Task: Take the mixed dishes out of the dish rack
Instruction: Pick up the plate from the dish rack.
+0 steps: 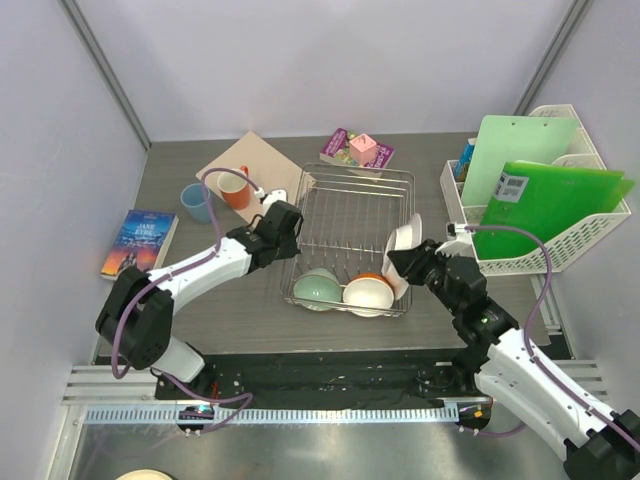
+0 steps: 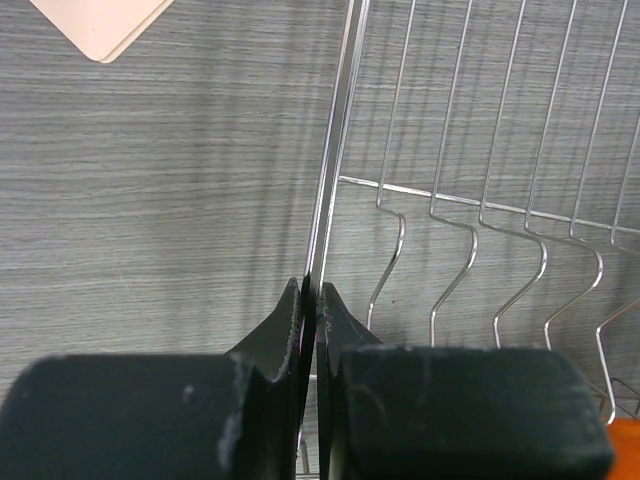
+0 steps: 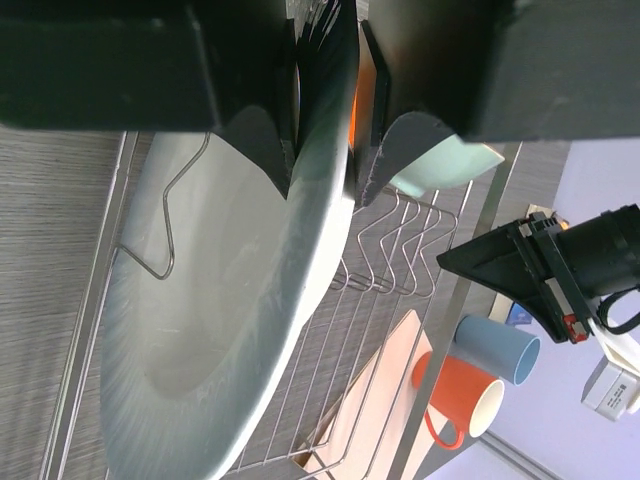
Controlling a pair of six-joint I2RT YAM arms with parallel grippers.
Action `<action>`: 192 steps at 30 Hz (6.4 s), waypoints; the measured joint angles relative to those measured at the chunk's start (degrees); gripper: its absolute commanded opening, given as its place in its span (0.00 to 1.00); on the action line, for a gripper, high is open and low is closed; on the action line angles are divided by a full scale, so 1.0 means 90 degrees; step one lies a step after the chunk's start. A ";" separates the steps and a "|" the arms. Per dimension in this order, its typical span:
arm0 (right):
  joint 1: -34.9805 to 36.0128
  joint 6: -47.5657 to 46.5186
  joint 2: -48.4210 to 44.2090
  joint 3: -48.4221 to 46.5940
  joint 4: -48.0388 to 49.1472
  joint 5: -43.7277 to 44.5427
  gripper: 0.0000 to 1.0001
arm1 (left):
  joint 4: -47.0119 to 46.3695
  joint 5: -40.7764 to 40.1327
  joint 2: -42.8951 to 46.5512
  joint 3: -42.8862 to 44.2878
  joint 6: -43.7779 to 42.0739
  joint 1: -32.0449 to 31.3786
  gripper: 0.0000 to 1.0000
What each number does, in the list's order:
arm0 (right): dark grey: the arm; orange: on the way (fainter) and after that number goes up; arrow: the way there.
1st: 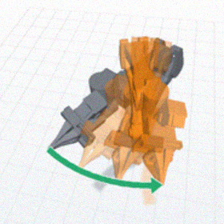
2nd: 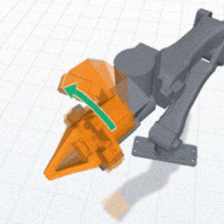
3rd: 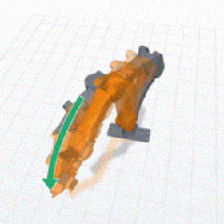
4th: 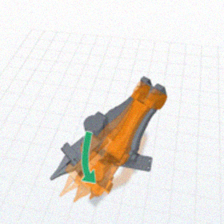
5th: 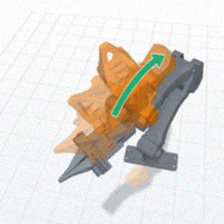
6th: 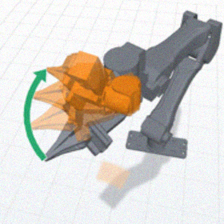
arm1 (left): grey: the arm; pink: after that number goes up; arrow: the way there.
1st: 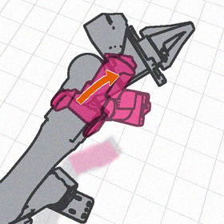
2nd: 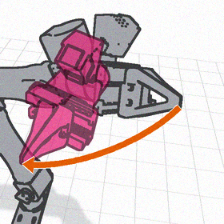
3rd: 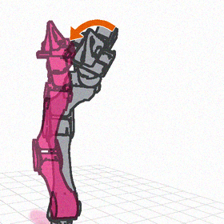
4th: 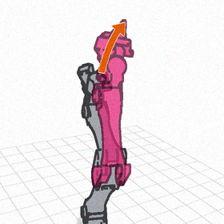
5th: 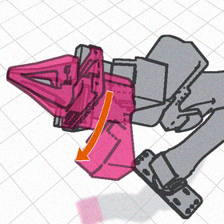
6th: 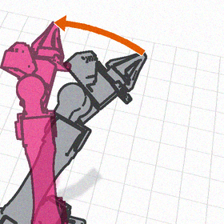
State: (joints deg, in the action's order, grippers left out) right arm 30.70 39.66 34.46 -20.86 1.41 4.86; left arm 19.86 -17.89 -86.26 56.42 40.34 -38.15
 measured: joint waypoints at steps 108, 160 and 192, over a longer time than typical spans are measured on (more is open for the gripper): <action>-0.1282 0.2851 0.1360 -0.0015 0.3803 -0.3422 0.01 | -0.0481 -0.0010 -0.0265 0.0005 0.0522 -0.0027 0.00; 0.3332 -0.4796 0.2963 -0.4082 -0.1945 0.2455 0.01 | 0.1367 -0.0364 0.1117 0.1957 -0.0029 0.0158 0.93; 0.7512 -0.9556 0.2924 -0.2052 0.0262 0.6545 0.01 | 0.0430 0.3271 0.2999 0.0306 -0.0680 0.0908 1.00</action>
State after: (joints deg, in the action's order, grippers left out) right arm 98.30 -46.35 60.77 -39.33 3.77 63.77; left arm 23.73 11.55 -59.27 59.18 34.22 -29.98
